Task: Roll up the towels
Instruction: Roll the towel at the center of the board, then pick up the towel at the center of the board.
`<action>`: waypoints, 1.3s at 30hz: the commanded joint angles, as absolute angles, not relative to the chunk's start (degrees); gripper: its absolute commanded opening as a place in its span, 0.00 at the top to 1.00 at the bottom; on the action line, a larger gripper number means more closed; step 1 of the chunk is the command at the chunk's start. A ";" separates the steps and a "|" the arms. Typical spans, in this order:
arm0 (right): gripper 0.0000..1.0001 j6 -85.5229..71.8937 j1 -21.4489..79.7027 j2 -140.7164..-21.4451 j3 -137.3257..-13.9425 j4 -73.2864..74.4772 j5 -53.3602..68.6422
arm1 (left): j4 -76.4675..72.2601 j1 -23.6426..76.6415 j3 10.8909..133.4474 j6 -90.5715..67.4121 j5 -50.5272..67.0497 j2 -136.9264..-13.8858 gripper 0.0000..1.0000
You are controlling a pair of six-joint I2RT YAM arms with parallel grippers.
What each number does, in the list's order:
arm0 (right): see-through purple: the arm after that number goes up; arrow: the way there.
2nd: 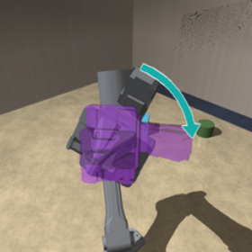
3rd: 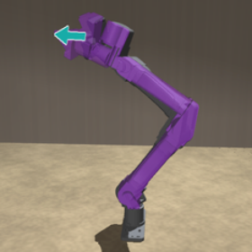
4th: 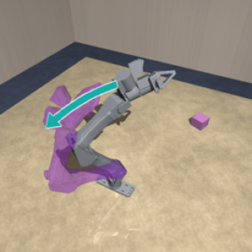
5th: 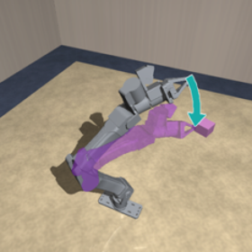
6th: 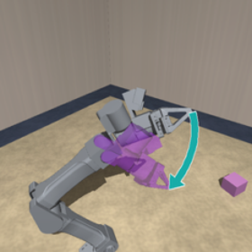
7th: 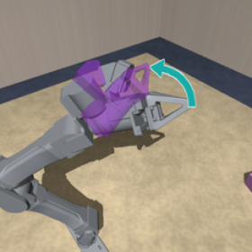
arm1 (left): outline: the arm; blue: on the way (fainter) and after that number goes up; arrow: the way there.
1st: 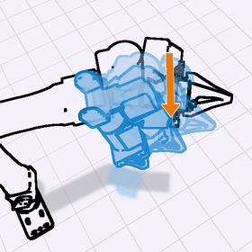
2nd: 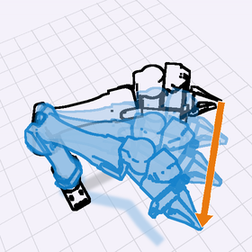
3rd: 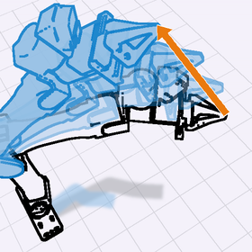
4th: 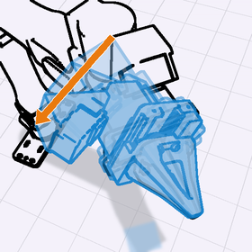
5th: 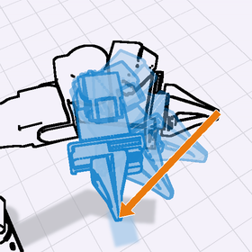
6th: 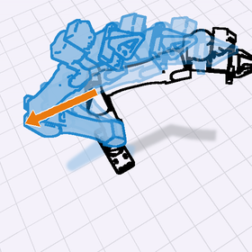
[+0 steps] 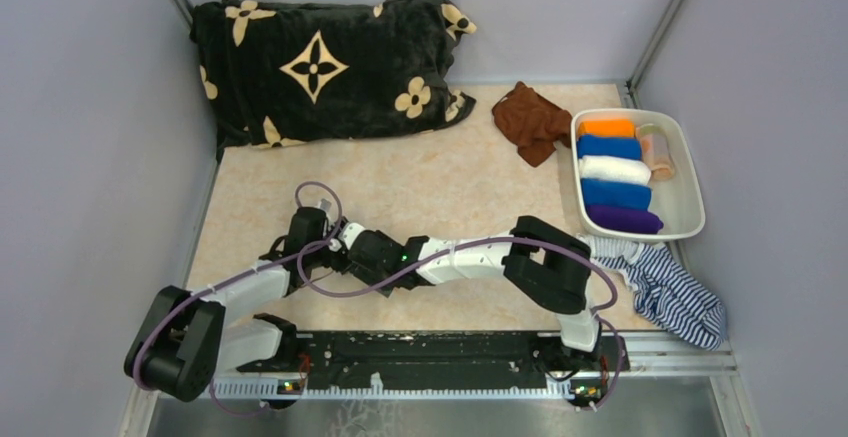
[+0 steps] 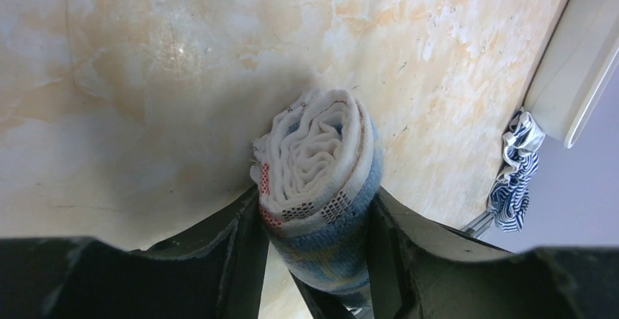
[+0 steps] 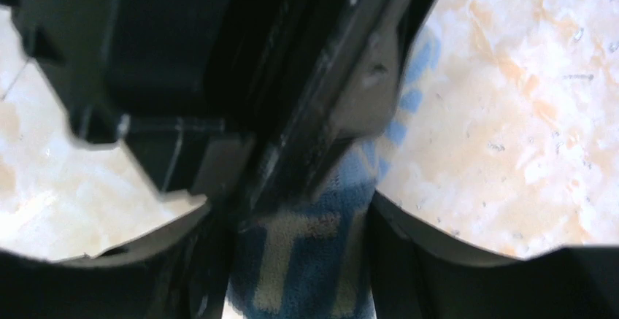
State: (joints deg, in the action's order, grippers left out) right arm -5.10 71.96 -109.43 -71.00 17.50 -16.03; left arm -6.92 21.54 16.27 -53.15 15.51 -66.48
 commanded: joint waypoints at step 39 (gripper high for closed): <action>1.00 9.71 32.08 -78.95 -69.92 50.04 -42.60 | 19.08 5.54 58.93 -21.14 13.53 -68.10 0.19</action>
State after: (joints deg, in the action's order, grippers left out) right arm 4.54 39.22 -84.25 -66.54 45.52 -37.36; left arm 16.95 5.74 57.54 -27.94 13.37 -72.12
